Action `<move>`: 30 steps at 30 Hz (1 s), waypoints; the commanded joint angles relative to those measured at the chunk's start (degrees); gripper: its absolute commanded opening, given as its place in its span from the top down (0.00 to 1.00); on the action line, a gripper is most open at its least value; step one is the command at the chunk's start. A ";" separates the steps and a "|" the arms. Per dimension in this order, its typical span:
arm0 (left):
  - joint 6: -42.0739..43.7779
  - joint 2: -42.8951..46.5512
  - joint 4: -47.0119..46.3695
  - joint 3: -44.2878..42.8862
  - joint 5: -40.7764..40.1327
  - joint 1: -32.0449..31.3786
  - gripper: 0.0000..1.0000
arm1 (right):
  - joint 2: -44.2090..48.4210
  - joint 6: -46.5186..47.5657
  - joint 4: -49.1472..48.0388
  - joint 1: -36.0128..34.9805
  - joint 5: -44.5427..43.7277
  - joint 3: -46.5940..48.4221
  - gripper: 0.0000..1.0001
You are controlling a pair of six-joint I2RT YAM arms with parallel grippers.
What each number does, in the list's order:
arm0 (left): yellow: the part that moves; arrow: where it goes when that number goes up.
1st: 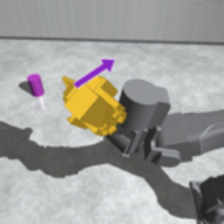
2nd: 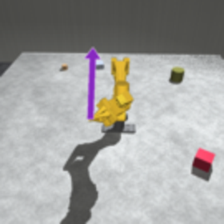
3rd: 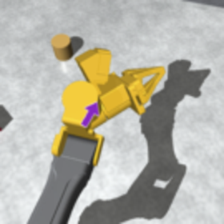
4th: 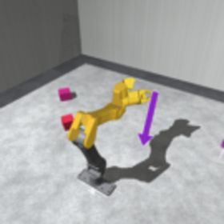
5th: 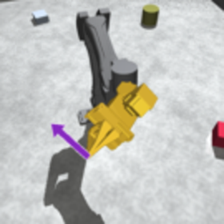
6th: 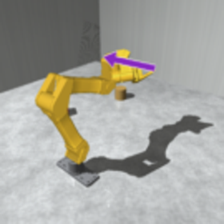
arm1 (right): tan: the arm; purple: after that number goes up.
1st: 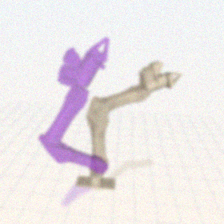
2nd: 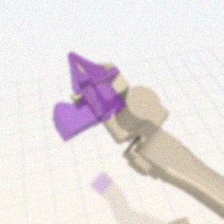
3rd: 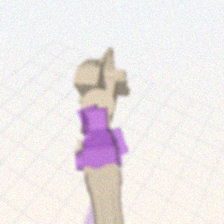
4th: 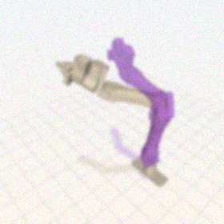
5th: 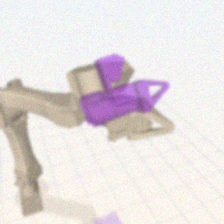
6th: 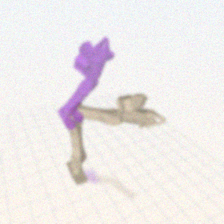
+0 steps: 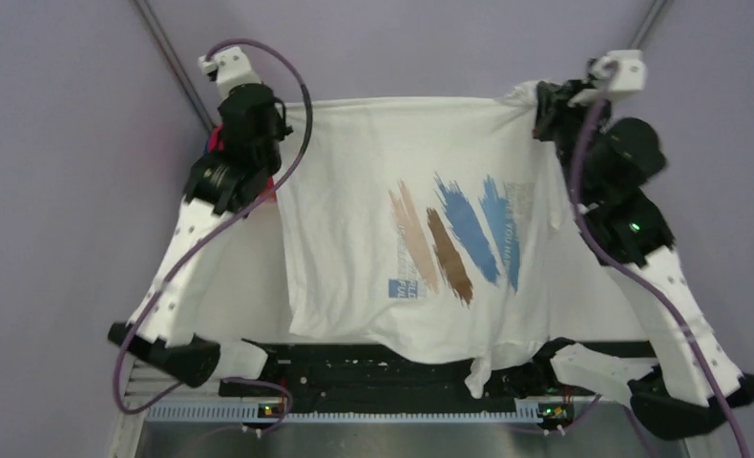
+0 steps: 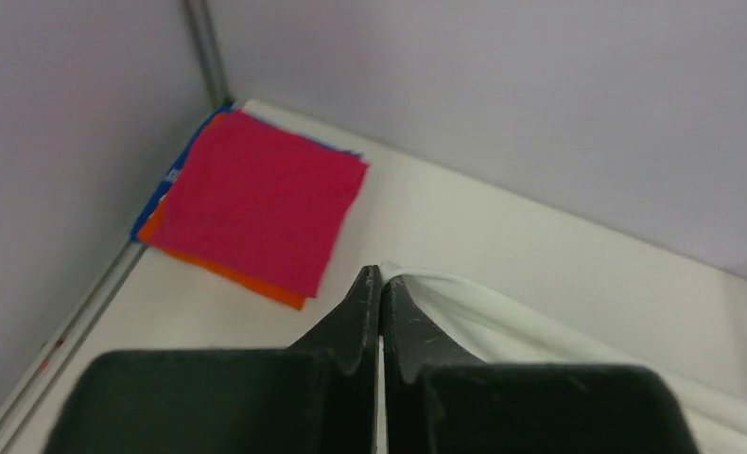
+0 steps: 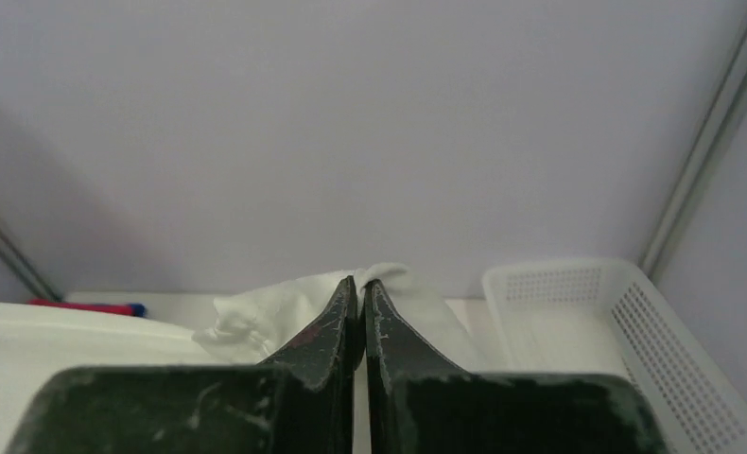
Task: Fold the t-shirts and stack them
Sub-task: Flatten out the tshirt
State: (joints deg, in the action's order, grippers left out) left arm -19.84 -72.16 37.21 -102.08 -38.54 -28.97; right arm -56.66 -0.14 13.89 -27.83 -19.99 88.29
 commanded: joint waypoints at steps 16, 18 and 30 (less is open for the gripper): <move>-3.97 -44.98 0.58 -9.28 8.73 14.21 0.08 | -55.89 -10.23 -6.09 5.24 -5.56 4.22 0.01; -4.82 -41.73 0.07 -6.48 10.25 14.15 0.06 | -51.46 -11.97 -7.66 5.86 -3.07 -0.04 0.01; -13.13 -25.12 -8.22 24.19 34.38 13.34 0.02 | -34.01 -25.57 -4.62 12.81 10.20 -30.25 0.01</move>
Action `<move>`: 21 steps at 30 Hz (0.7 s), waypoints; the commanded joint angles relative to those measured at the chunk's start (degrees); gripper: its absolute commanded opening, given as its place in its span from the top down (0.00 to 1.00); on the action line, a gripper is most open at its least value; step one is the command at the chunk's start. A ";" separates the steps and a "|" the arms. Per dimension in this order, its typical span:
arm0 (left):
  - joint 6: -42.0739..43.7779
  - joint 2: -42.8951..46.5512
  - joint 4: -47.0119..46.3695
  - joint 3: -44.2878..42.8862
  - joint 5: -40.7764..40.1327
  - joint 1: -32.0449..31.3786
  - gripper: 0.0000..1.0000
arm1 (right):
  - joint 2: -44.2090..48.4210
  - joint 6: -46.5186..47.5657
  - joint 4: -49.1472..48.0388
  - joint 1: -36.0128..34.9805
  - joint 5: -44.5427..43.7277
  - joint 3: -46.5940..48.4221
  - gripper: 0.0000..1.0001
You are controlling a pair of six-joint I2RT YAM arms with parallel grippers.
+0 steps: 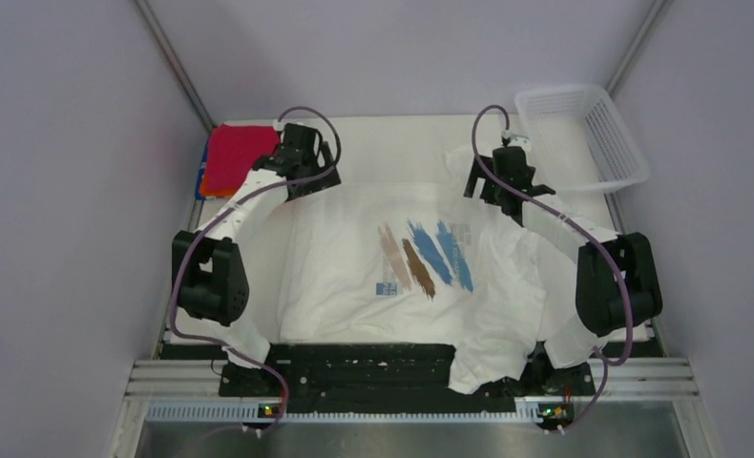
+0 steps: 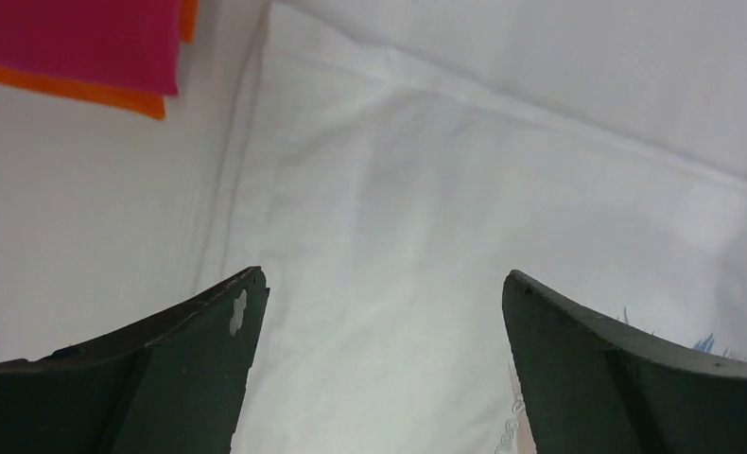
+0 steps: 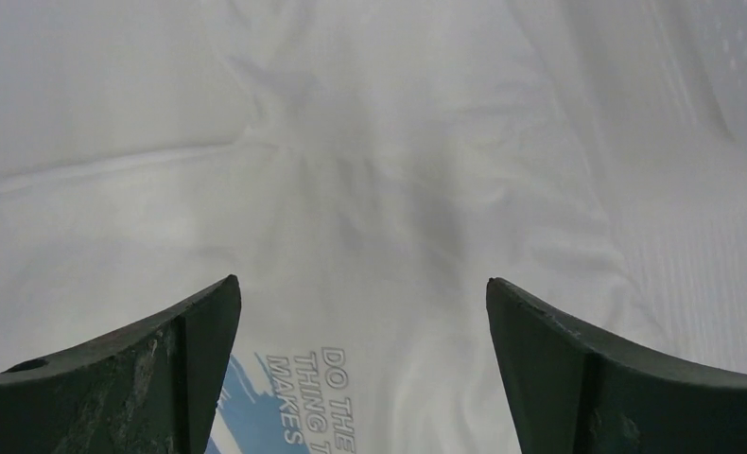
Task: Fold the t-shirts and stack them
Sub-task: Flatten out the tshirt
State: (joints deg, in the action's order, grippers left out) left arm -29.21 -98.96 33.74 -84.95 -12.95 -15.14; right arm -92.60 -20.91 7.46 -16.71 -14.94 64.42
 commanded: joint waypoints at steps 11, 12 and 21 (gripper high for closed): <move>-8.05 -13.11 -1.92 4.47 5.04 0.53 0.02 | -9.37 -5.99 -0.63 5.70 10.50 -4.93 0.01; -7.83 -14.55 -2.09 3.60 5.24 0.88 0.02 | -10.60 -5.69 -0.77 5.75 10.43 -4.09 0.01; -6.25 -30.17 6.28 -14.75 5.16 4.26 0.03 | -20.68 -4.74 1.58 7.62 11.17 5.20 0.01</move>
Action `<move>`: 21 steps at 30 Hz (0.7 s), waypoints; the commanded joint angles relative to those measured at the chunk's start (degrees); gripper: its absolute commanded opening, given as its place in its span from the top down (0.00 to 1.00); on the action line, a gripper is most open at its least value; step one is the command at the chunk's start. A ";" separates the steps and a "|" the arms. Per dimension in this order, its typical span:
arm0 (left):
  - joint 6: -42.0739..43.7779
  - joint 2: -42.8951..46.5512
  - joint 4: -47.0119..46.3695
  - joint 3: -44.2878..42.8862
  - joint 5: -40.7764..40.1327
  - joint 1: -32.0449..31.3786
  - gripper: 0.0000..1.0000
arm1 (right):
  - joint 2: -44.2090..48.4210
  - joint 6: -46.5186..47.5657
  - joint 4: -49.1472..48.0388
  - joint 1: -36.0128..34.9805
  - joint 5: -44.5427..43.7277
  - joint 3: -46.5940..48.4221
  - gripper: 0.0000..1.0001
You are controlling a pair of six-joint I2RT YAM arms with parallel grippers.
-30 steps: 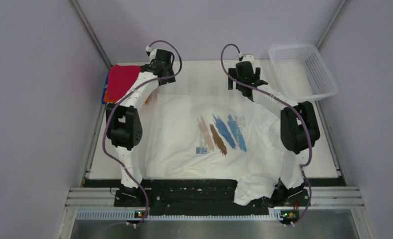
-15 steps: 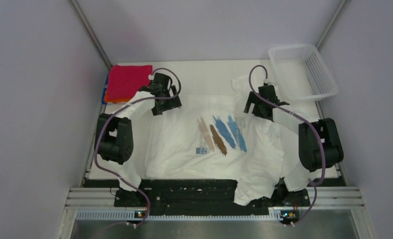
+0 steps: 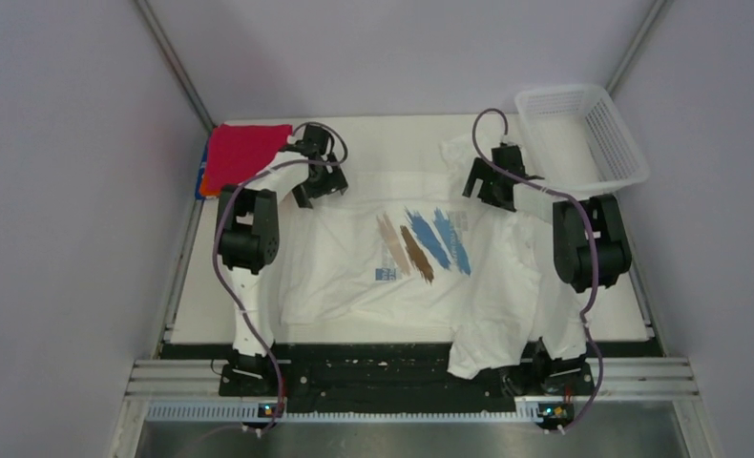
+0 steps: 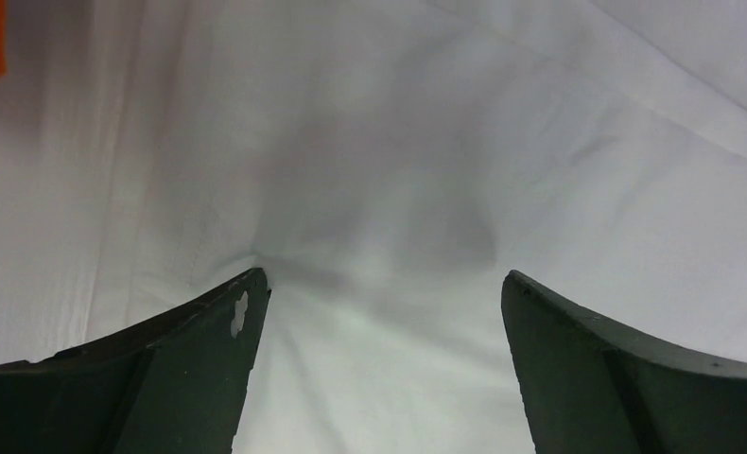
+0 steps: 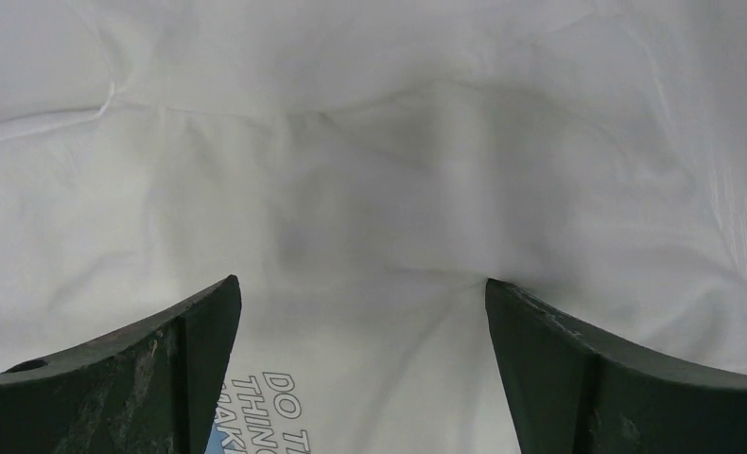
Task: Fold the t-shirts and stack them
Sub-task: Flatten out the tshirt
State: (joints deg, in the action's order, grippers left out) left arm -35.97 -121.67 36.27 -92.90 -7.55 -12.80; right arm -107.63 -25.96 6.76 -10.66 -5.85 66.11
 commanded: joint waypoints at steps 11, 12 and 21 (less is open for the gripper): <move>2.42 -21.22 8.55 -31.40 3.58 4.29 0.02 | -19.45 3.36 6.18 4.69 3.72 24.44 0.01; 2.45 -21.50 7.74 -32.03 4.43 4.43 0.02 | -20.58 3.65 6.76 4.78 3.68 26.70 0.01; 4.94 -17.08 6.15 -37.69 9.68 4.22 0.01 | -15.54 7.61 8.92 4.73 3.41 32.31 0.01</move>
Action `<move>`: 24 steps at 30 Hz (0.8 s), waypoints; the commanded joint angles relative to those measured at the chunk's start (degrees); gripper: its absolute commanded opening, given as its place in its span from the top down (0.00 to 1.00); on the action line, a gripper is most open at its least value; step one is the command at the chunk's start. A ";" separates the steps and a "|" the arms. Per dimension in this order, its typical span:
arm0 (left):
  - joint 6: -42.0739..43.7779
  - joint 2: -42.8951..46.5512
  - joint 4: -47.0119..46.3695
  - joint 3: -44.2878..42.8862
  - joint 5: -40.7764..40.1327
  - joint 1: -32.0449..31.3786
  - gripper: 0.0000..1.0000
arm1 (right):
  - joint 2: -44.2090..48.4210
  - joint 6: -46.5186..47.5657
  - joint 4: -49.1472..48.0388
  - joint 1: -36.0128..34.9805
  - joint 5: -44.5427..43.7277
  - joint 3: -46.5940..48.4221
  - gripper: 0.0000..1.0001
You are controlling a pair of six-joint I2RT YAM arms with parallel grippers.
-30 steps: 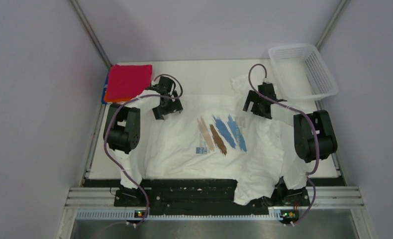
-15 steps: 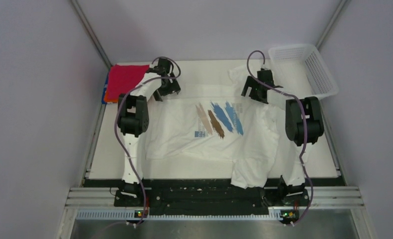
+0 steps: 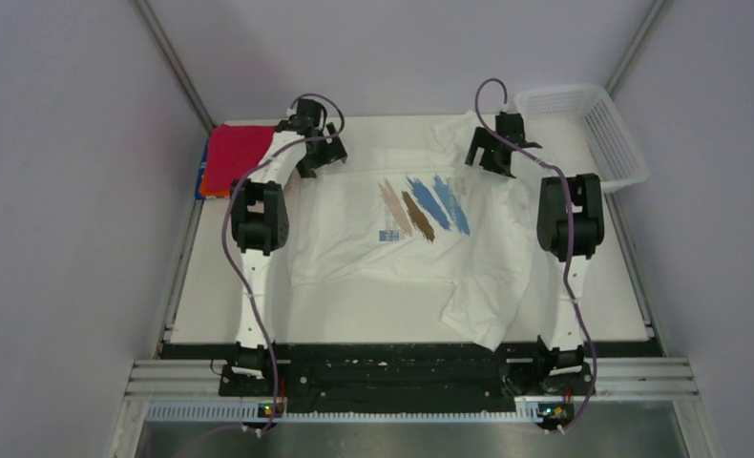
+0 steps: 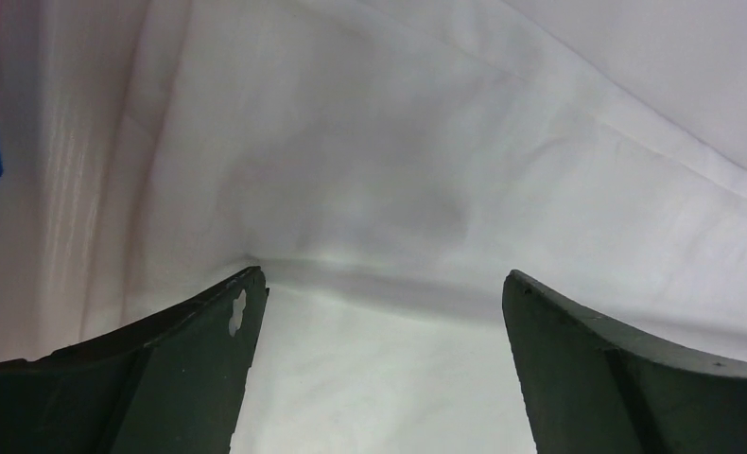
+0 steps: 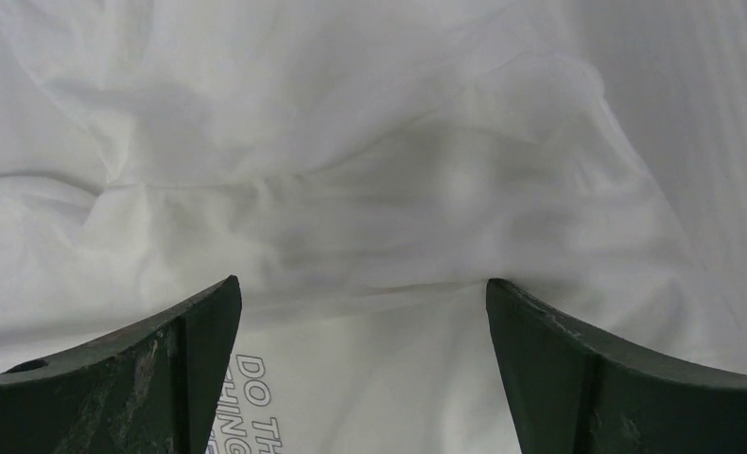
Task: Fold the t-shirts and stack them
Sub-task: Flatten out the tshirt
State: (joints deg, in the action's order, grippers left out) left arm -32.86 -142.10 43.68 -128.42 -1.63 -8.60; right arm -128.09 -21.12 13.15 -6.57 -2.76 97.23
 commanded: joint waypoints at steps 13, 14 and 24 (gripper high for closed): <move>-5.76 52.41 -6.04 53.00 -2.81 -6.63 0.01 | 45.20 -1.38 1.53 -6.19 -1.63 -36.22 0.01; -7.00 56.34 -6.20 58.12 -3.45 -6.81 0.01 | 47.74 -3.13 1.41 -7.28 -1.97 -40.50 0.01; -19.91 78.51 1.16 87.36 -11.65 -6.42 0.01 | 61.99 -15.93 4.16 -17.25 -3.98 -59.59 0.01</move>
State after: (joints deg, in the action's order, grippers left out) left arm -45.36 -68.36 42.44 -46.92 -8.64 -15.44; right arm -72.36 -31.79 16.08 -21.37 -5.43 41.89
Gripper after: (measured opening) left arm 0.991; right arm 0.986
